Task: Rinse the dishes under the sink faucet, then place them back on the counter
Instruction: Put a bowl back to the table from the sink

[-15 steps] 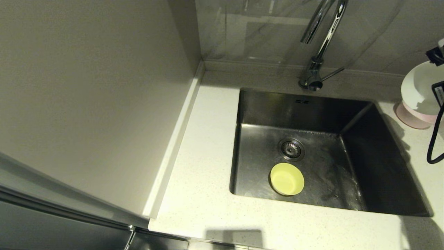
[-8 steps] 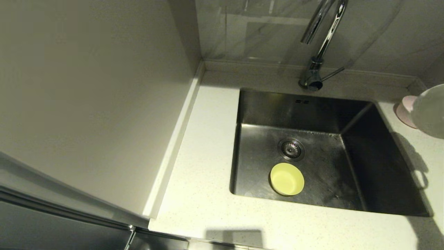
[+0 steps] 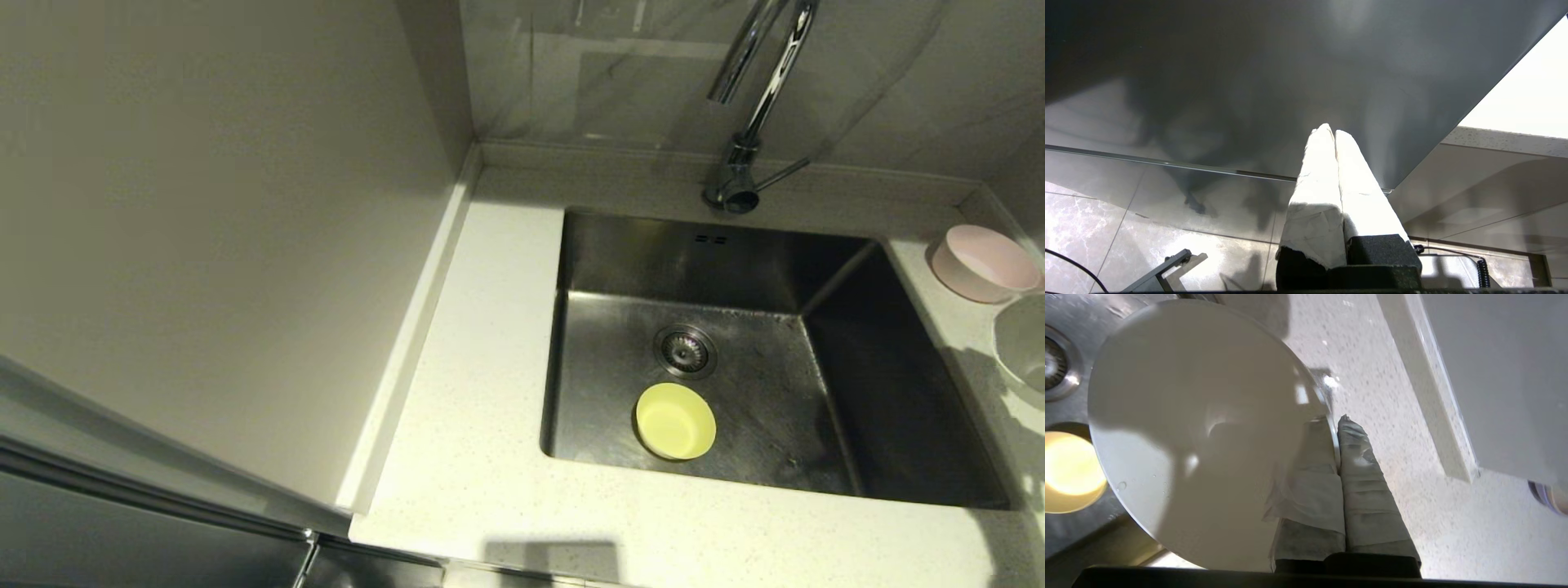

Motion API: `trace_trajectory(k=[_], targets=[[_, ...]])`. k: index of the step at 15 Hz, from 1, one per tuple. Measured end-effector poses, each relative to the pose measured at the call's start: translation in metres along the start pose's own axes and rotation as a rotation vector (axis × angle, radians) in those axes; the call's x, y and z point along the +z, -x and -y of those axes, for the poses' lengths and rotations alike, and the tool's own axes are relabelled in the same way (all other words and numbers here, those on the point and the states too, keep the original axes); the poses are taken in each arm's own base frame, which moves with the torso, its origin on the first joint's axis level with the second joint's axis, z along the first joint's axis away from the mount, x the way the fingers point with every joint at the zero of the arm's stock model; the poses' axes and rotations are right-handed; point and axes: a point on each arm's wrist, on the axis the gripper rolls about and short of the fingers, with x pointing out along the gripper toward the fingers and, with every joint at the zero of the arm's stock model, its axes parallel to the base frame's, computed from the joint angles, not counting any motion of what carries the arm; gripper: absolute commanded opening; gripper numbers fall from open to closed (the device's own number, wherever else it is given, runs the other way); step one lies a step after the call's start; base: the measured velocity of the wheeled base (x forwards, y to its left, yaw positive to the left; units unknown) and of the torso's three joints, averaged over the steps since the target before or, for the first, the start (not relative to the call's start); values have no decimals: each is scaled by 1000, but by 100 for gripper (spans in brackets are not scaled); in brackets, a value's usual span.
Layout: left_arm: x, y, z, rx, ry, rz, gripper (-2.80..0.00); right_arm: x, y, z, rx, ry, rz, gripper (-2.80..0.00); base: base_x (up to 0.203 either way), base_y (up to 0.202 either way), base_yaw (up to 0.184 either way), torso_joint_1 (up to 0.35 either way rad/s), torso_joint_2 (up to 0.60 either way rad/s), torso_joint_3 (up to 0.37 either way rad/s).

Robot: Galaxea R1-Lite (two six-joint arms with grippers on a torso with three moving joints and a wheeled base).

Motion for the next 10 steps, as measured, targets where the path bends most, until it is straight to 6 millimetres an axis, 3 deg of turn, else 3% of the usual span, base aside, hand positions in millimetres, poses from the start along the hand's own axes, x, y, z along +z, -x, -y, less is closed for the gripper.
trace_trajectory(k=[6, 10], targets=[[0, 0, 0, 0, 0, 0, -280, 5, -34, -10, -70, 15, -46, -280, 0, 0, 0, 0, 0, 0], [0, 0, 0, 0, 0, 0, -280, 29, -72, -29, -123, 25, 19, -280, 0, 0, 0, 0, 0, 0]])
